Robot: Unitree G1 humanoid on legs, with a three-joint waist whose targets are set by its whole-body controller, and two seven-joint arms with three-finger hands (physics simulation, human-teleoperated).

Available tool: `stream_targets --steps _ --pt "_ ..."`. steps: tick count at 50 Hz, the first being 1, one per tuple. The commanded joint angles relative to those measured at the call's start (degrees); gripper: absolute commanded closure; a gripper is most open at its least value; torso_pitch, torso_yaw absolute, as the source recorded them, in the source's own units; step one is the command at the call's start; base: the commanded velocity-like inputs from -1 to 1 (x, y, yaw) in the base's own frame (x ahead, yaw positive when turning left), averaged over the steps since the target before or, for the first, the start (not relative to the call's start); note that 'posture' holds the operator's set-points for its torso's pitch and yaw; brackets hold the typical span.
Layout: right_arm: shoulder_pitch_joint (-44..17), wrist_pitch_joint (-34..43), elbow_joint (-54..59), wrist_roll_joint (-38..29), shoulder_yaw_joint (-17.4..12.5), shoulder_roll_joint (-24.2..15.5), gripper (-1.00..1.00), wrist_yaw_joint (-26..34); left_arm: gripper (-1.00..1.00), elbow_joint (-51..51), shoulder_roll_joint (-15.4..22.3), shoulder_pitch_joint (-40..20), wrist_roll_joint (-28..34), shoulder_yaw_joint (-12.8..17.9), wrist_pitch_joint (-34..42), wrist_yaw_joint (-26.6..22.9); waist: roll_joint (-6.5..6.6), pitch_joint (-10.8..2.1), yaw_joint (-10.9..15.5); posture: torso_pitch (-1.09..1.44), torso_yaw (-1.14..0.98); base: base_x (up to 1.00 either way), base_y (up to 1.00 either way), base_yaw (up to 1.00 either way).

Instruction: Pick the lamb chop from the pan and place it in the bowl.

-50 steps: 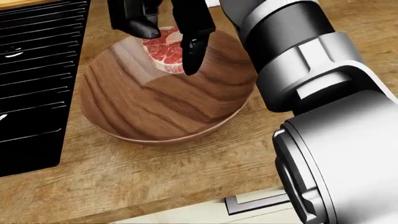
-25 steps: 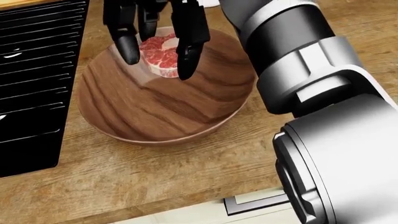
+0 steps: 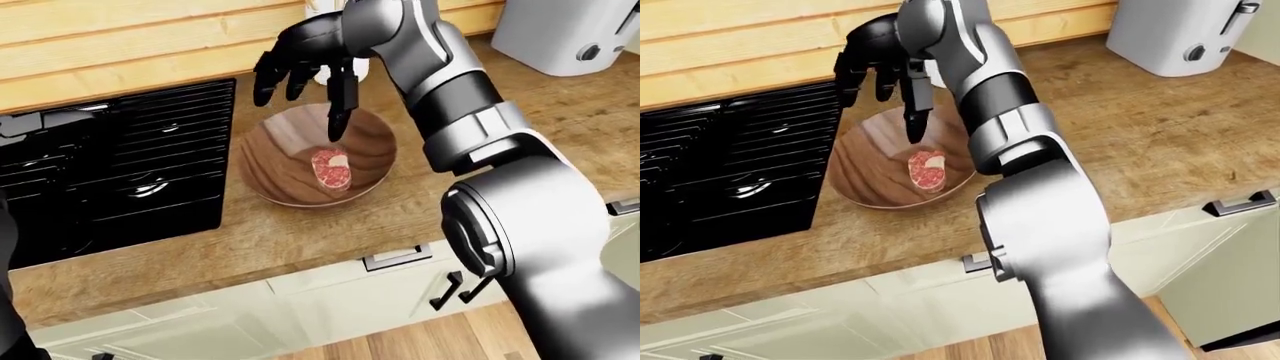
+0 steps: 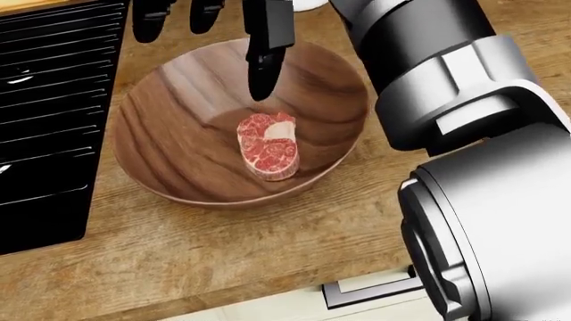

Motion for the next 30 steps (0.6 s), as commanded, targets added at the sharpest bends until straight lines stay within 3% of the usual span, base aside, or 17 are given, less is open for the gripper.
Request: stream_targets --steps 1,13,30 --pt "-2.46 -0.20 -1.83 0.82 -0.62 -0.60 -0.68 -0.68 -1.00 -1.31 1.28 -1.28 0.08 1.05 -1.44 0.06 0.42 -1.54 -0.03 0.00 0.00 0.00 0.00 0.00" --pt "-3.46 0.34 -2.80 1.62 -1.07 -2.41 -1.00 1.54 -1.00 -1.14 1.74 -1.80 -0.26 1.04 -1.20 0.23 0.39 -1.45 -0.05 0.00 0.00 0.00 0.00 0.00" --pt "-2.24 1.05 -5.59 2.26 -2.09 -7.70 -1.00 5.21 -1.00 -1.13 1.88 -1.80 -0.17 0.93 -1.24 0.21 0.02 -1.42 0.05 0.00 0.00 0.00 0.00 0.00"
